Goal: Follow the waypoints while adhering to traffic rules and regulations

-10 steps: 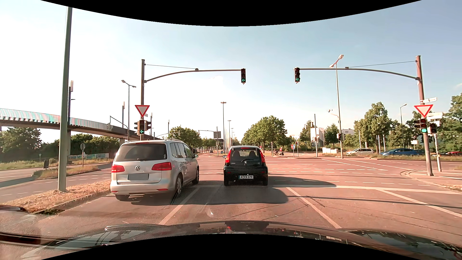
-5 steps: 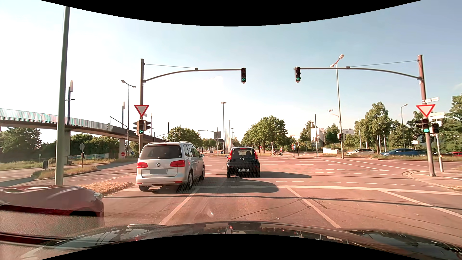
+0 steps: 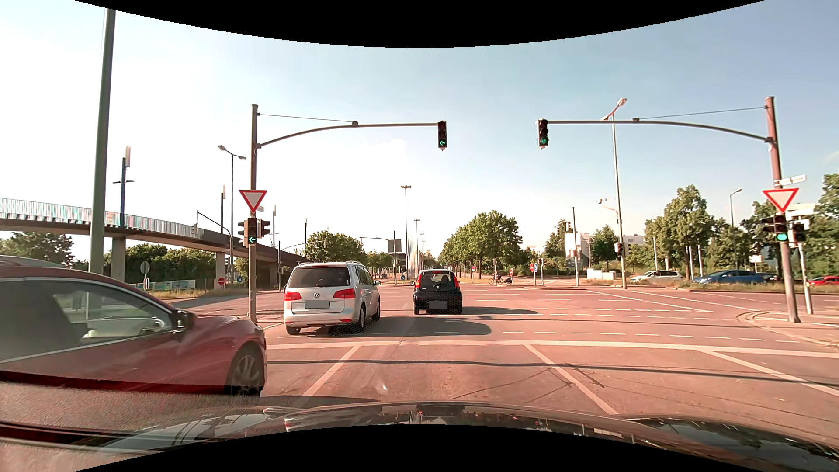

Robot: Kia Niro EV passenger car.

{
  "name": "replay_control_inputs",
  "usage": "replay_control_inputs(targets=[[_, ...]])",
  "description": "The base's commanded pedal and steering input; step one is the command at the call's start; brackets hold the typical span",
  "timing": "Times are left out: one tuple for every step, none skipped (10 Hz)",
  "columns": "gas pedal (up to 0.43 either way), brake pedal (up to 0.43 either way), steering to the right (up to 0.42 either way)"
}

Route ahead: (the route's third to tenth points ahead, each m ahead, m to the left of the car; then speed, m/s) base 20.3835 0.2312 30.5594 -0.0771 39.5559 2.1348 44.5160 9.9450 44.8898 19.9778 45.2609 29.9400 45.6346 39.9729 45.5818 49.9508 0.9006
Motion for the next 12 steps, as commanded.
replay_control_inputs(targets=[[0.220,0.006,-0.001],[0.260,0.006,0.001],[0.268,0.006,0.003],[0.280,0.006,0.004],[0.319,0.006,0.004],[0.319,0.006,0.004],[0.350,0.006,0.005],[0.350,0.006,0.004],[0.370,0.006,0.004],[0.378,0.006,0.005],[0.390,0.006,0.005],[0.409,0.006,0.005]])
